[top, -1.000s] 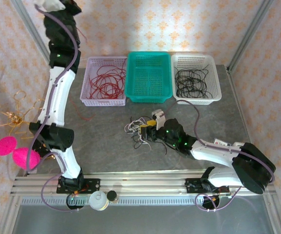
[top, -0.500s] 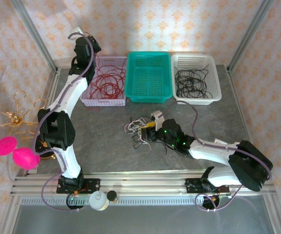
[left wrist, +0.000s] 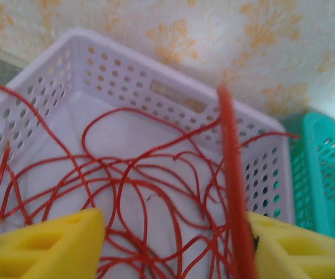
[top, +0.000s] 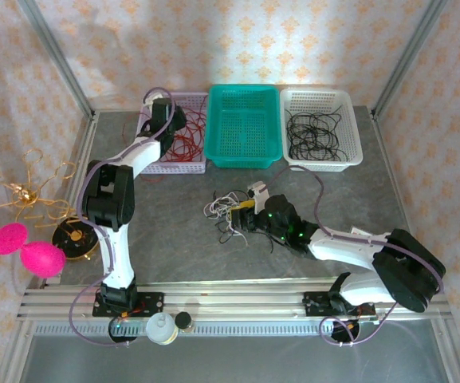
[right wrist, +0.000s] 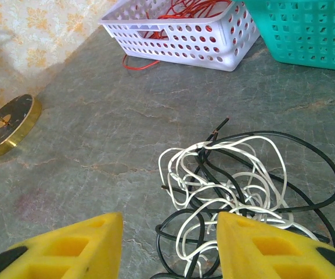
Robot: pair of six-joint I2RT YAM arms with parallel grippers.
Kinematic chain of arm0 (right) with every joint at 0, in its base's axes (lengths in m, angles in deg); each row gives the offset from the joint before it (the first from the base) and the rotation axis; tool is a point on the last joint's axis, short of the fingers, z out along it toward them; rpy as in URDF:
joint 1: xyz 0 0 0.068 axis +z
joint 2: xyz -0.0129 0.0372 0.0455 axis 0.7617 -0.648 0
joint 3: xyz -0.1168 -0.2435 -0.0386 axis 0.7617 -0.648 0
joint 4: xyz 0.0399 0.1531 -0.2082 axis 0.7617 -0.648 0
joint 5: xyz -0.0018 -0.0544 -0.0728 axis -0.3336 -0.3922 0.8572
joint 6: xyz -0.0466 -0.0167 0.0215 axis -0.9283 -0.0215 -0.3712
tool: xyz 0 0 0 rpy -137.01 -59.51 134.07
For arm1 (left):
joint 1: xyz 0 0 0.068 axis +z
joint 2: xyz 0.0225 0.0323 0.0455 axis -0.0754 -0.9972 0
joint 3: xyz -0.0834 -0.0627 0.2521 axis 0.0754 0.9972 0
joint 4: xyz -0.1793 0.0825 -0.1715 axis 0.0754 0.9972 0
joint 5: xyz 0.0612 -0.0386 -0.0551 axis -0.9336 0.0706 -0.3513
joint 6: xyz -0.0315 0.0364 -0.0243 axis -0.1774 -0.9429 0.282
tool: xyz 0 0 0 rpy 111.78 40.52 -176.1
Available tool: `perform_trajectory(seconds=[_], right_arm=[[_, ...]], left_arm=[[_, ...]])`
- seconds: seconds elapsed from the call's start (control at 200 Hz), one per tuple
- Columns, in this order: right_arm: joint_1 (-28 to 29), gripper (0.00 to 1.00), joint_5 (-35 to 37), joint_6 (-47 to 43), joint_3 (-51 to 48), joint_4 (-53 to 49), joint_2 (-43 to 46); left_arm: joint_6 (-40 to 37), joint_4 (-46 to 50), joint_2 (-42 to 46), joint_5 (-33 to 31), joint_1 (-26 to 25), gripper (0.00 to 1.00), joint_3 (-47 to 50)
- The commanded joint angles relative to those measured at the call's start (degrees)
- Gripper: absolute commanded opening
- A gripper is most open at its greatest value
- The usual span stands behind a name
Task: Untangle the cables
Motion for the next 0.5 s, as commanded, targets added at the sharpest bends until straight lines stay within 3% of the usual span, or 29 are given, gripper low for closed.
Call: perform_trajectory(seconds=[0.0, 0.06, 0.185, 0.355, 0.496], right_arm=[[-0.1, 0.47, 1.5, 1.1, -0.2, -1.2, 0.8], [-0.1, 0.47, 1.7, 1.1, -0.3, -1.4, 1.2], [-0.1, 0.47, 1.8, 1.1, -0.6, -1.4, 1.5], [-0.1, 0.46, 1.5, 2.2, -1.3, -0.2, 1.2], [-0.1, 0.46, 1.5, 2.5, -1.7, 0.2, 1.2]], left_arm=[[-1.6, -2.0, 6.0, -0.1, -0.4, 0.83, 4.1], [-2.9, -1.9, 9.4, -0.9, -0.4, 0.98, 5.8], [-5.6, 2.2, 13.5, -1.6, -0.2, 0.99, 5.4], [-10.5, 4.5, 17.8, -0.8, 1.9, 0.67, 6.8], [-15.1, 10.0, 18.4, 1.2, 4.1, 0.7, 5.1]])
